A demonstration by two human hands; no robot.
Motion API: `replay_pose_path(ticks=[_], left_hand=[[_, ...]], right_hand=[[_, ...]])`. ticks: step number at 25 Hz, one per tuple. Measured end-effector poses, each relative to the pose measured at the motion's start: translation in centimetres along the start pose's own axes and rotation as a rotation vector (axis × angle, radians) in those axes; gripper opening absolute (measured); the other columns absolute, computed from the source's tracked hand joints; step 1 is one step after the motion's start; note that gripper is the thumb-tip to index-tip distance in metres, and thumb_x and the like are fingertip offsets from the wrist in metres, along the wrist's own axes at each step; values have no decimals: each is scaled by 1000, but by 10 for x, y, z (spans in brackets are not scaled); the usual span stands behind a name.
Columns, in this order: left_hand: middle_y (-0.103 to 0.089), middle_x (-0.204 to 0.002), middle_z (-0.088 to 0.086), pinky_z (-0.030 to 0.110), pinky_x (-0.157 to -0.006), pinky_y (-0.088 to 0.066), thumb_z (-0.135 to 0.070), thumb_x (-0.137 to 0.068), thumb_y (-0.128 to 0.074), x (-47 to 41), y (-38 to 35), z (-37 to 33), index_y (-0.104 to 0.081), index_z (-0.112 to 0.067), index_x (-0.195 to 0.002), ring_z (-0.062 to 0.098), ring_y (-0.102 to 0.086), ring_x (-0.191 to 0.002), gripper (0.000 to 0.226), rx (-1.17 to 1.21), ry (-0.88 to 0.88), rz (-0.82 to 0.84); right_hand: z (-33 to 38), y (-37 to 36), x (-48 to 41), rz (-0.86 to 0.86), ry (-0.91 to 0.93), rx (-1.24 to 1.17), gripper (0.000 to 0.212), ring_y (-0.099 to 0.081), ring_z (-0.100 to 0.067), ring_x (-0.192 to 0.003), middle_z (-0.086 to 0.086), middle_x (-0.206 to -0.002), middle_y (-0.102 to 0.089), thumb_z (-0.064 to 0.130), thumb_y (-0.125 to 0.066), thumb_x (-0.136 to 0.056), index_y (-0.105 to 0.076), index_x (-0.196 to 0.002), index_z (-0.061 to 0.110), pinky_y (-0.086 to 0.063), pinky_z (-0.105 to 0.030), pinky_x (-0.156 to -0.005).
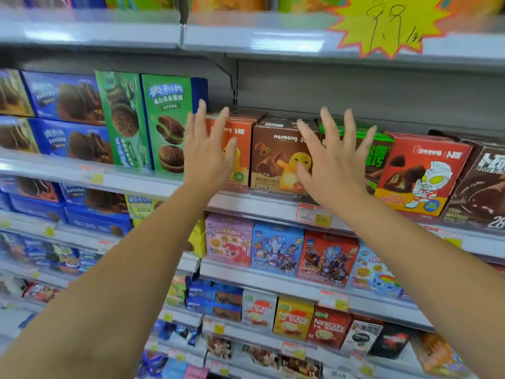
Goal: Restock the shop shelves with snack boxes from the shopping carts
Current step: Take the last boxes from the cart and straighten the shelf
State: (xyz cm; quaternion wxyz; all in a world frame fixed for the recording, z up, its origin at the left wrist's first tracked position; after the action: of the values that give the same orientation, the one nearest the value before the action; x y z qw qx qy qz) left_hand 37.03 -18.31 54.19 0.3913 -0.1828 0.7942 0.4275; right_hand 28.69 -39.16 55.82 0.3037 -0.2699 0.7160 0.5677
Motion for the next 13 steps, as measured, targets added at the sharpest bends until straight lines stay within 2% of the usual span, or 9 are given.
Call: replay_pose_path(ticks=[3, 5, 9, 13], left_hand=[[-6, -165, 7, 56, -120, -13, -49, -102, -35, -11, -11, 8, -32, -37, -150, 36, -4, -151, 50, -56, 58, 87], [-12, -164, 7, 57, -120, -12, -49, -101, -36, -12, -11, 10, -37, -37, -148, 36, -4, -150, 49, -24, 72, 87], [-21, -161, 8, 53, -119, -13, -47, -101, -40, -10, -8, 6, -41, -35, -147, 37, -7, -148, 48, 15, 60, 59], [-16, -164, 5, 62, -117, -8, -53, -99, -38, -9, -7, 7, -33, -40, -149, 34, -3, -151, 52, -91, 78, 63]], right_hand=[[-10, -11, -8, 101, -76, 33, 73, -4, -43, -147, -7, -162, -12, 60, -46, -88, -16, -152, 38, 0, -75, -106], [-13, -16, -9, 134, -105, 36, 75, -8, -42, -146, -6, -161, -17, 66, -43, -87, -15, -151, 40, -1, -75, -107], [-9, -16, -10, 122, -97, 37, 77, -16, -39, -145, -3, -158, -26, 71, -40, -86, -14, -151, 40, -4, -74, -108], [-5, -14, -8, 125, -79, 1, 78, -11, -37, -147, -4, -161, -20, 71, -38, -87, -10, -153, 38, -4, -70, -111]])
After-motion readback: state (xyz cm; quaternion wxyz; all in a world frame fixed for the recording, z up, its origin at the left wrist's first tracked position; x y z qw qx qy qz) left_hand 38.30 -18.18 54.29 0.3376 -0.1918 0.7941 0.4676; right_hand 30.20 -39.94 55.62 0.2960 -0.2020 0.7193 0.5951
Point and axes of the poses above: each hand's wrist, its own x-axis away from the middle knuckle, its own y-axis out of the back of the hand, z = x × y, the point moved 9 cm from there along -x, towards the middle knuckle
